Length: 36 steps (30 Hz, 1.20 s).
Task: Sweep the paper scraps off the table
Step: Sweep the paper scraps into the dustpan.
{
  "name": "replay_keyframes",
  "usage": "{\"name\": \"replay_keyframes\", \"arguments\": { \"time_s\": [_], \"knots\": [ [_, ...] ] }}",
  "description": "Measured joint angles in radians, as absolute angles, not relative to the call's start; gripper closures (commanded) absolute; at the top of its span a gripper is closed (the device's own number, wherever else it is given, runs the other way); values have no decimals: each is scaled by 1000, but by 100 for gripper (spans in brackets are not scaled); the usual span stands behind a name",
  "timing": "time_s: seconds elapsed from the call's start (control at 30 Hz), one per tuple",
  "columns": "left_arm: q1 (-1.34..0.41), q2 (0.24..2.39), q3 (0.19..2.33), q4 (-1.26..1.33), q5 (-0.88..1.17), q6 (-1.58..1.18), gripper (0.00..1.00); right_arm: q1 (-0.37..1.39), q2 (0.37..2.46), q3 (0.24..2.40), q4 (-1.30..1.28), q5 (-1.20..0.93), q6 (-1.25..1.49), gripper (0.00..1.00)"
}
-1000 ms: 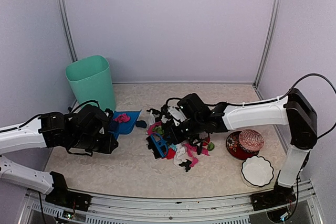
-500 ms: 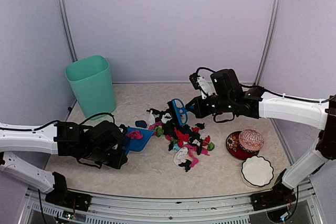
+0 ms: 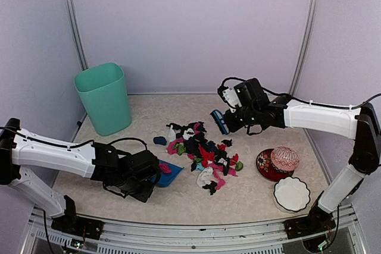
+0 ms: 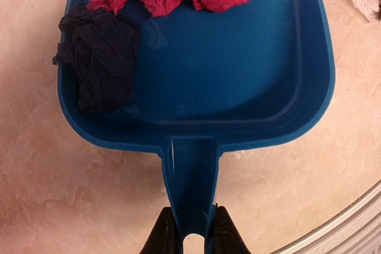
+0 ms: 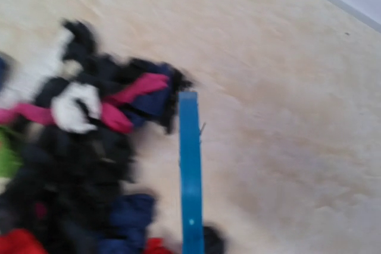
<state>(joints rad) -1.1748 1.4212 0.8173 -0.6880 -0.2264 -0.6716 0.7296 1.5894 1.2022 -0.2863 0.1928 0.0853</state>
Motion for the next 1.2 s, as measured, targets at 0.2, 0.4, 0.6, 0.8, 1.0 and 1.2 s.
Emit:
{"name": "replay_keyframes", "arguments": {
  "time_s": [0.2, 0.4, 0.6, 0.8, 1.0, 1.2],
  "knots": [
    [-1175, 1490, 873, -696, -229, -617, 100, 728, 1699, 1262, -314, 236, -59, 100],
    [-1175, 1578, 927, -702, -222, -550, 100, 729, 1798, 1340, -372, 214, -168, 100],
    [-1165, 1649, 964, -703, -212, -499, 100, 751, 1841, 1365, -402, 168, -208, 100],
    [-1151, 1693, 1012, -701, -205, -458, 100, 807, 1851, 1367, -408, 121, -212, 100],
    [-1135, 1721, 1022, -688, -189, -437, 100, 864, 1851, 1365, -405, 64, -205, 100],
    [-1124, 1731, 1023, -667, -183, -432, 100, 919, 1847, 1346, -390, 17, -184, 100]
  ]
}}
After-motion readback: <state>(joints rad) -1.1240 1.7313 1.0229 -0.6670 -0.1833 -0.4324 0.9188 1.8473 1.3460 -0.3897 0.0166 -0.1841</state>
